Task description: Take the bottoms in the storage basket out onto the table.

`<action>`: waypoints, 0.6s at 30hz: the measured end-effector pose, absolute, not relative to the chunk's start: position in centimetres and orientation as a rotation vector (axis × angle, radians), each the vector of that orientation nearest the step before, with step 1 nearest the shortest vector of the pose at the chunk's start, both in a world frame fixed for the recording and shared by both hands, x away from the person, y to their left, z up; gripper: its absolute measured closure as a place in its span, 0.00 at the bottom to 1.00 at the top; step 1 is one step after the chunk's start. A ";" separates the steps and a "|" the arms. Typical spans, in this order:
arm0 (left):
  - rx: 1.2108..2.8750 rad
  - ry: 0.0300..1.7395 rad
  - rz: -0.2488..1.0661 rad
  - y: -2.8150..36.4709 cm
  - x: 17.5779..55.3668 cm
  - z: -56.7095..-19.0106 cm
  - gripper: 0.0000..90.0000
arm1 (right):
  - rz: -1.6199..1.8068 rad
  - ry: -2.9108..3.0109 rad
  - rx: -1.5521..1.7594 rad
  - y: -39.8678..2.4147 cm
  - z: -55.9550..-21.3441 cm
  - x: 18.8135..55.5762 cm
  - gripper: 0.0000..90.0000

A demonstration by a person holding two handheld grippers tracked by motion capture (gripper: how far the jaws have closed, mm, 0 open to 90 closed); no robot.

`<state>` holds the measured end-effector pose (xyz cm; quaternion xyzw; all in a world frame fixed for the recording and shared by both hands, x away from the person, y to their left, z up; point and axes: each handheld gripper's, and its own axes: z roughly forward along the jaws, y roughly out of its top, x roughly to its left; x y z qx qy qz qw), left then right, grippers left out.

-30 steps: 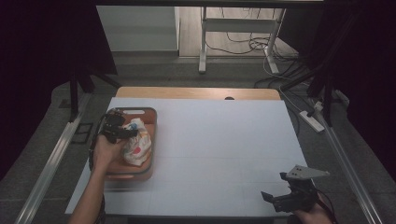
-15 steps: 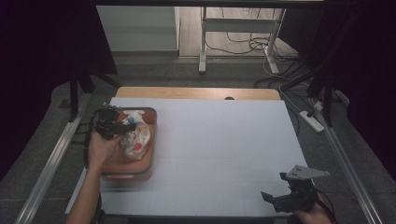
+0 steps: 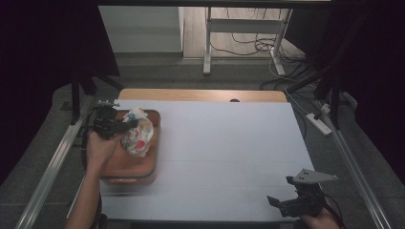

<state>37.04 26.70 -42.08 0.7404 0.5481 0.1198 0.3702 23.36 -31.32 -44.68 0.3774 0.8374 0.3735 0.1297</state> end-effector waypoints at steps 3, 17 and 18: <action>1.892 1.385 0.312 26.4 36.9 -41.5 0.74 | 1.088 2.431 1.099 -31.3 -44.7 23.4 0.01; 1.885 1.292 0.344 25.0 36.1 -39.2 0.74 | 1.091 2.431 1.103 -31.3 -44.7 23.4 0.01; 1.885 1.286 0.346 24.9 36.0 -39.0 0.74 | 1.091 2.431 1.102 -31.3 -44.7 23.4 0.01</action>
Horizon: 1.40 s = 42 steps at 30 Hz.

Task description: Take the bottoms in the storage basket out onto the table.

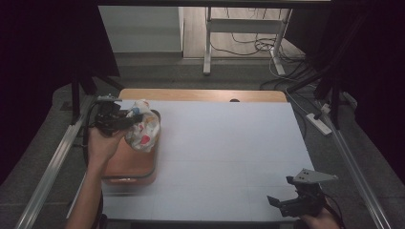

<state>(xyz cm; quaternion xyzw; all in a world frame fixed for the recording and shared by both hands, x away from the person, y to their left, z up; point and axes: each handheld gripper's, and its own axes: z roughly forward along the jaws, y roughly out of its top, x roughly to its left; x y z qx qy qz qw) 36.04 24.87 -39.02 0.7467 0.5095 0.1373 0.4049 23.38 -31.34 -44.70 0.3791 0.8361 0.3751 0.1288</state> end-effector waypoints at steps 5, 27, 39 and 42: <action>1.882 1.264 0.344 24.2 35.9 -38.4 0.74 | 1.089 2.431 1.101 -31.3 -44.7 23.4 0.01; 1.919 1.114 0.303 19.8 35.4 -36.8 0.73 | 1.084 2.433 1.094 -31.3 -44.7 23.3 0.01; 1.957 1.047 0.281 17.3 35.7 -36.8 0.73 | 1.085 2.436 1.092 -31.3 -44.7 23.3 0.01; 1.966 1.031 0.279 16.7 35.8 -36.9 0.73 | 1.083 2.437 1.090 -31.3 -44.7 23.3 0.01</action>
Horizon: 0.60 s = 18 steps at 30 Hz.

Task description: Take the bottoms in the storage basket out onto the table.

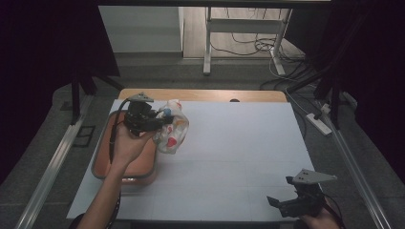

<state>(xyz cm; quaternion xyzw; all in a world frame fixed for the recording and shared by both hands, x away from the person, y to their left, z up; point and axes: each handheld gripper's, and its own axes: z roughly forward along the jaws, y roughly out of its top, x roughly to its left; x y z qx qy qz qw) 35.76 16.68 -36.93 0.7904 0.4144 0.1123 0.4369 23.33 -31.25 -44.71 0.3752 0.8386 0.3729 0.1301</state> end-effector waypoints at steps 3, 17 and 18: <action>1.975 1.018 0.281 16.1 35.9 -37.0 0.73 | 1.080 2.439 1.089 -31.2 -44.7 23.3 0.01; 2.012 0.959 0.266 13.5 36.3 -38.1 0.72 | 1.079 2.441 1.086 -31.2 -44.7 23.4 0.01; 2.015 0.954 0.265 13.3 36.3 -38.2 0.72 | 1.078 2.442 1.084 -31.2 -44.7 23.4 0.01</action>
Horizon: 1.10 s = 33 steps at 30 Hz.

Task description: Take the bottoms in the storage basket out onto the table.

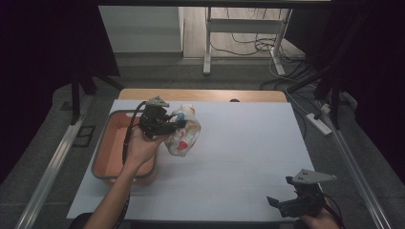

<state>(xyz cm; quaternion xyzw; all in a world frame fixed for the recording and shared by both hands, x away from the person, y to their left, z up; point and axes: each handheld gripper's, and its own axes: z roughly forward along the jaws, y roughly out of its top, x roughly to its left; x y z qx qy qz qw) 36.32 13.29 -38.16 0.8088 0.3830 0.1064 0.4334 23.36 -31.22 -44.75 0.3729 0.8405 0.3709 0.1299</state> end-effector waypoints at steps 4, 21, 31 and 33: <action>2.032 0.935 0.263 12.4 36.4 -38.5 0.72 | 1.074 2.445 1.082 -31.2 -44.7 23.4 0.01; 2.087 0.908 0.234 9.9 37.1 -40.9 0.71 | 1.067 2.451 1.080 -31.1 -44.8 23.4 0.01; 2.122 0.925 0.204 8.8 37.9 -43.2 0.70 | 1.062 2.456 1.076 -31.1 -44.8 23.4 0.01; 2.132 0.923 0.195 8.6 38.1 -43.6 0.70 | 1.059 2.458 1.075 -31.1 -44.8 23.4 0.01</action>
